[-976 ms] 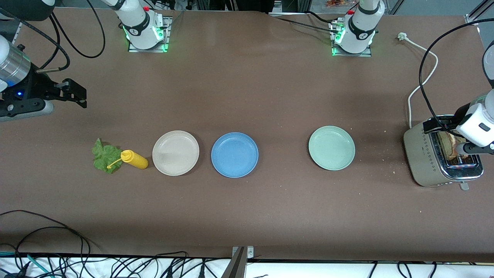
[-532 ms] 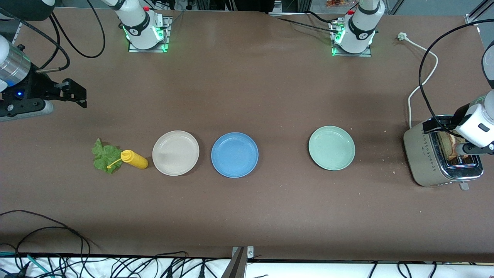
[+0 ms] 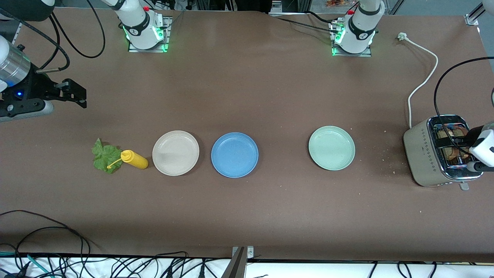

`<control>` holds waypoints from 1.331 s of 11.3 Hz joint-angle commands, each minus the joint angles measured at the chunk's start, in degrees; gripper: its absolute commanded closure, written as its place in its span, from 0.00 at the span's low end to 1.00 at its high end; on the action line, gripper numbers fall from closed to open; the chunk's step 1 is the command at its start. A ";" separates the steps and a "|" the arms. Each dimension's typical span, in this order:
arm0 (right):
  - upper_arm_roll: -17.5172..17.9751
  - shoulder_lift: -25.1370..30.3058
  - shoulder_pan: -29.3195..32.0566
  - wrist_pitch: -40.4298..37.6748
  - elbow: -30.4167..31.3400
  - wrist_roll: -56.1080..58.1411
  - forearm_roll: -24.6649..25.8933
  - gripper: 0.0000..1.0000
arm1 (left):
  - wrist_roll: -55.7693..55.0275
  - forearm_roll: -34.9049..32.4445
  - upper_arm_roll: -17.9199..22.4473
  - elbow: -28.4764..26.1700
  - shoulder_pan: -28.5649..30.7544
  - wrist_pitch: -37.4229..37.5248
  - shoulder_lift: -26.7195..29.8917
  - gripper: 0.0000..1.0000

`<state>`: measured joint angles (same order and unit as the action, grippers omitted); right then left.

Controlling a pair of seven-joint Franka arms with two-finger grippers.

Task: Make sandwich in blue plate with both arms
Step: 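Grasp a toasted bread slice with the left gripper and lift it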

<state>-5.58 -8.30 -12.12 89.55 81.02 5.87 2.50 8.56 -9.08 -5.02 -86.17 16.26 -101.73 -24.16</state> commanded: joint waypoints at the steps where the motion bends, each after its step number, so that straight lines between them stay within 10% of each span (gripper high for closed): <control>1: 0.04 0.13 -0.10 -0.78 -0.60 -0.60 0.57 0.00 | 0.76 -0.59 -0.70 1.45 -0.18 1.18 0.69 0.00; 11: 0.13 0.13 -0.10 -0.70 -0.69 -0.51 0.48 0.00 | 0.67 -1.11 -0.34 0.74 2.98 1.71 -3.61 0.00; 12: 0.13 0.13 -0.10 -0.70 -0.69 -0.42 0.48 0.00 | 0.76 -1.11 -0.43 0.74 3.25 1.80 -4.05 0.10; 15: 0.04 0.13 -0.10 -0.70 -0.69 -0.42 0.48 0.00 | 0.76 -1.29 -0.43 0.57 3.08 3.73 -4.14 0.89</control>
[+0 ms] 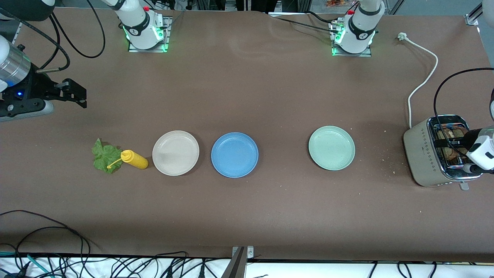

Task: Make sandwich in blue plate with both arms
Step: 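Grasp a toasted bread slice with the left gripper and lift it, then carry the bread slice with the left gripper over the blue plate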

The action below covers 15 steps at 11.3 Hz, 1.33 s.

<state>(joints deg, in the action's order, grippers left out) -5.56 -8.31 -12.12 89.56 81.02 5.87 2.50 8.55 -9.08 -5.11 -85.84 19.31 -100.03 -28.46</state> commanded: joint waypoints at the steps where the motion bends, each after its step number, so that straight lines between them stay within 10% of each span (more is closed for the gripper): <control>1: 0.11 0.13 -0.10 -0.70 -0.69 -0.51 0.49 0.00 | 0.76 -1.29 -0.33 0.32 0.02 2.82 0.15 1.00; 15: 0.11 0.13 -0.10 -0.61 -0.69 -0.68 0.49 0.00 | 4.63 -1.20 -1.30 13.06 -0.32 16.35 5.07 1.00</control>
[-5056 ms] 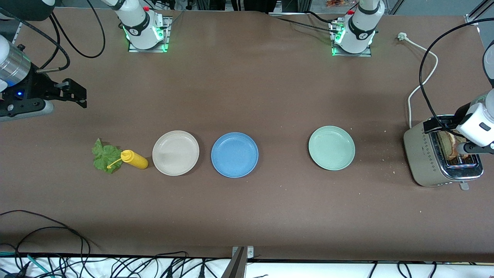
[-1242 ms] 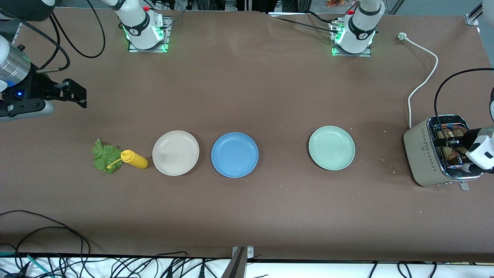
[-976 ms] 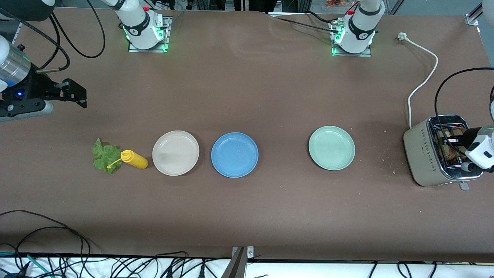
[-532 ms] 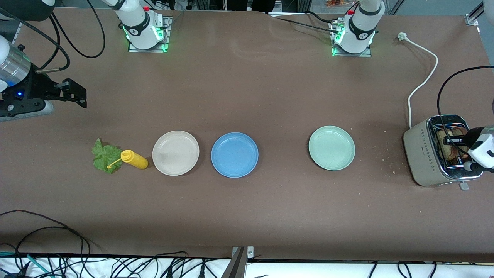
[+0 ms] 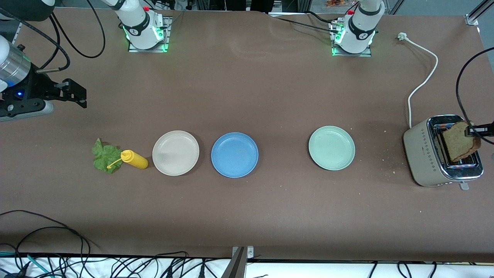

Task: Make sandwich in blue plate with both arms
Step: 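Carry the bread slice with the left gripper over the blue plate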

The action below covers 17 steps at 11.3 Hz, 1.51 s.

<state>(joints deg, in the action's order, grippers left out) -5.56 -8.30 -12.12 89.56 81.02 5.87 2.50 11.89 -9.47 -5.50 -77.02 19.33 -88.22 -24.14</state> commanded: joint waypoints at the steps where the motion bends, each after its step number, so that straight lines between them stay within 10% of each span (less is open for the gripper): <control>1: 0.11 0.13 -0.09 -0.53 -0.69 -0.69 0.49 0.00 | 0.95 -0.55 -1.09 4.60 -1.21 5.68 1.89 1.00; 4: 0.11 0.13 -0.09 -0.44 -0.69 -0.95 0.40 0.00 | -6.56 3.55 -2.66 4.51 -6.66 8.58 3.92 1.00; 9: 0.11 0.04 -0.09 -0.35 -0.69 -0.86 0.40 0.00 | -29.70 28.51 -12.94 1.53 -9.91 6.86 1.82 1.00; 17: 0.02 0.04 -0.09 -0.08 -0.69 -0.60 0.49 0.00 | -42.64 48.23 -13.13 -7.97 -35.82 -41.96 -7.83 1.00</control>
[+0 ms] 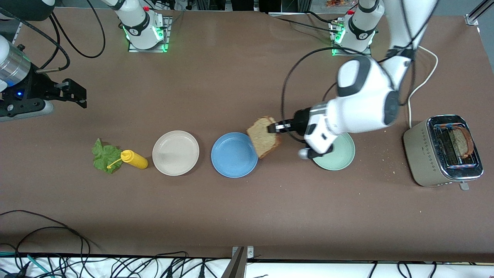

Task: Make sandwich in blue plate with both arms
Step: 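Carry the bread slice with the left gripper over the blue plate, then lower the bread flat onto the blue plate and open the left gripper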

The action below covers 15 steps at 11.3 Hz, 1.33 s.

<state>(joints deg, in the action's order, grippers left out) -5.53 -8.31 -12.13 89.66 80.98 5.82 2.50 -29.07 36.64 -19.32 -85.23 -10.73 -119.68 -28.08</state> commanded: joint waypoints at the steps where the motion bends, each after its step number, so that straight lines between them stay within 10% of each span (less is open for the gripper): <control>1: 0.08 0.05 -0.09 -0.19 -0.64 -0.55 0.49 0.00 | -3.08 1.86 0.69 0.24 -8.23 -16.32 -5.91 1.00; 15: 0.00 0.05 -0.09 -0.19 -0.64 -0.63 0.49 0.00 | -3.27 -0.95 3.24 2.08 -17.14 -36.24 -17.97 1.00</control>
<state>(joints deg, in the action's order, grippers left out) -5.57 -8.31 -12.12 89.69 80.97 5.82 2.50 -32.20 36.57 -17.20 -85.47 -26.79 -155.47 -44.45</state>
